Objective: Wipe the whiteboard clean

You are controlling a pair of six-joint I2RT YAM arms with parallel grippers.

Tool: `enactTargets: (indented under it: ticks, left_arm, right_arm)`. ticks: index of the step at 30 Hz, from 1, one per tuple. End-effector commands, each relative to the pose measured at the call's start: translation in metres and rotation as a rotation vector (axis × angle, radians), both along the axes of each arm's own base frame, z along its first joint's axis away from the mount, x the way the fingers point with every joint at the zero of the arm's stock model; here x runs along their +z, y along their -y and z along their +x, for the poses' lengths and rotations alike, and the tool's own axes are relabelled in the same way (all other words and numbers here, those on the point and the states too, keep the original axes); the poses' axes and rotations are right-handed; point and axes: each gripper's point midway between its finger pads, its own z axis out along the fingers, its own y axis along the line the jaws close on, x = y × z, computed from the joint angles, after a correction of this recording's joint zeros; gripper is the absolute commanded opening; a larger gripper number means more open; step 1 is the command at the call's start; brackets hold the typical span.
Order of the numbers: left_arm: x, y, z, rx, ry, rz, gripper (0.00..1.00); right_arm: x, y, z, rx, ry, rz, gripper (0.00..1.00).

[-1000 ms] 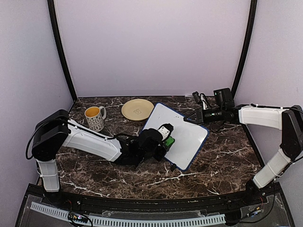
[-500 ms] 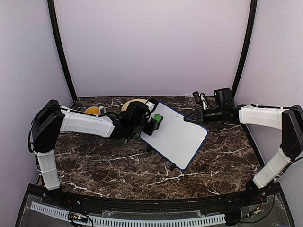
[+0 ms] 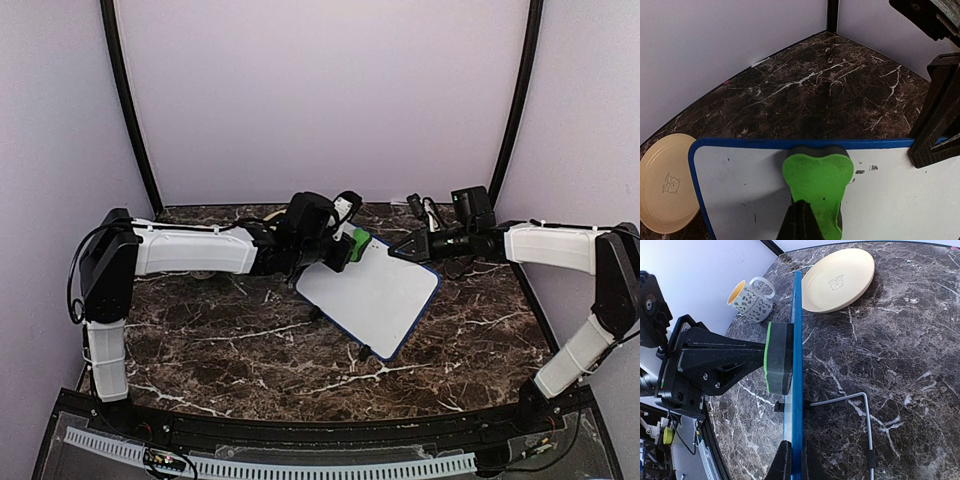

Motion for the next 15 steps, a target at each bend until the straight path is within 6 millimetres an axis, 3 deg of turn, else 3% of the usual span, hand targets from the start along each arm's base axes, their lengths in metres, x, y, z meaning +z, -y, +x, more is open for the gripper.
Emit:
enactTargets:
  ticks: [1, 10, 15]
  left_arm:
    - [0.003, -0.007, 0.009, 0.007, -0.034, 0.007, 0.00]
    - [-0.039, -0.063, 0.015, 0.126, -0.127, 0.071, 0.00]
    - [-0.058, -0.076, 0.004, 0.121, -0.160, 0.102, 0.00]
  right_arm:
    - [-0.015, -0.010, -0.022, 0.092, -0.040, -0.009, 0.00]
    - [-0.016, -0.011, -0.021, 0.094, -0.040, -0.009, 0.00]
    - [-0.016, -0.011, -0.021, 0.097, -0.035, -0.013, 0.00]
